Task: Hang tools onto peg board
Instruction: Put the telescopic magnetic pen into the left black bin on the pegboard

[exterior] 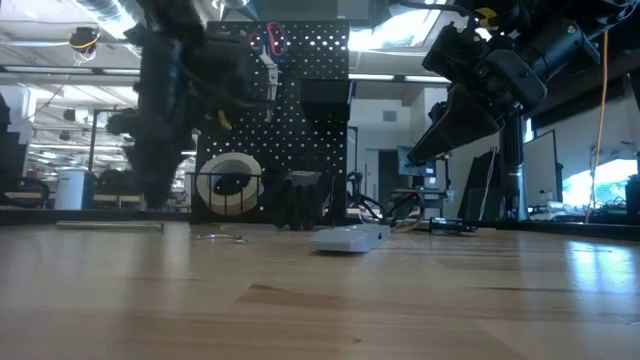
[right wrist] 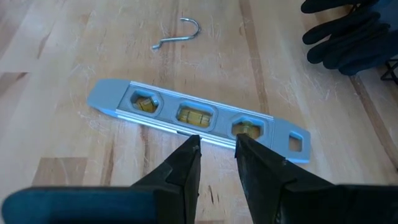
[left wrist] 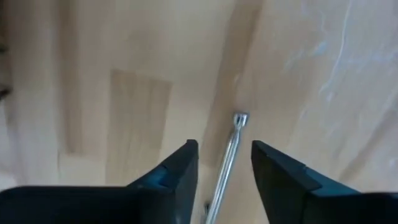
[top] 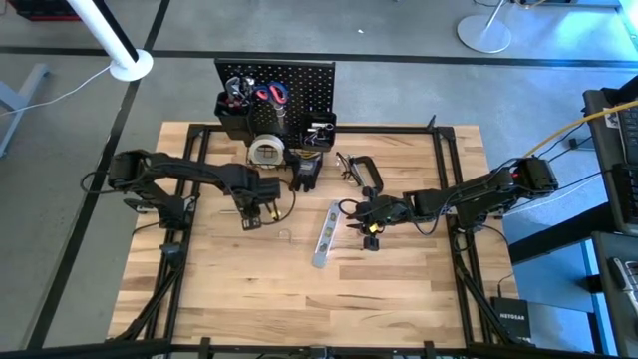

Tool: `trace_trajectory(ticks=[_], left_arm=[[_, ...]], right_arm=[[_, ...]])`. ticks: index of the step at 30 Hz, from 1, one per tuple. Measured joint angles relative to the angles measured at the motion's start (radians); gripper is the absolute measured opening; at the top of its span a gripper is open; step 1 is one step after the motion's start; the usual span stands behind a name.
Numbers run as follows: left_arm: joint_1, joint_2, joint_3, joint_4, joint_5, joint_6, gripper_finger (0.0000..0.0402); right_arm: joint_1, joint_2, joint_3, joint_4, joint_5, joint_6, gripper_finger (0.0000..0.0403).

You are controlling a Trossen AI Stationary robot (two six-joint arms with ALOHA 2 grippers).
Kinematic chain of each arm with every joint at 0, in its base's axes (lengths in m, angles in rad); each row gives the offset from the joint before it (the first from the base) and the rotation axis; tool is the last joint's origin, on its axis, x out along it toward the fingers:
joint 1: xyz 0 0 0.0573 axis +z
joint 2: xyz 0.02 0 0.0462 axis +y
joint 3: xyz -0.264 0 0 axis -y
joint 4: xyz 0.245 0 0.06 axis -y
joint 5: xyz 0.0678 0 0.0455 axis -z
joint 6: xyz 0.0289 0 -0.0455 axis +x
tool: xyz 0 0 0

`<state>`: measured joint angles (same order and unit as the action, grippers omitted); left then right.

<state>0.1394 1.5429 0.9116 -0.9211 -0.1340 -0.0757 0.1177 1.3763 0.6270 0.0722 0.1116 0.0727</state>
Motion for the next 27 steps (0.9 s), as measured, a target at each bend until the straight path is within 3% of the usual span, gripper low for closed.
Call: trace_trajectory(ticks=[5,17,27], left_arm=[[0.000,0.000,-0.096,0.096,0.043,0.037,0.0150],[0.000,-0.006,-0.196,0.168,0.049,0.077,0.0123],[-0.001,-0.005,-0.198,0.175,0.051,0.083,0.0038]], right_arm=[[0.000,0.000,0.000,-0.006,0.000,0.000,0.0106],[0.000,0.000,0.000,-0.016,0.000,-0.006,0.0106],[0.000,0.000,0.000,-0.014,0.000,-0.008,0.0106]])
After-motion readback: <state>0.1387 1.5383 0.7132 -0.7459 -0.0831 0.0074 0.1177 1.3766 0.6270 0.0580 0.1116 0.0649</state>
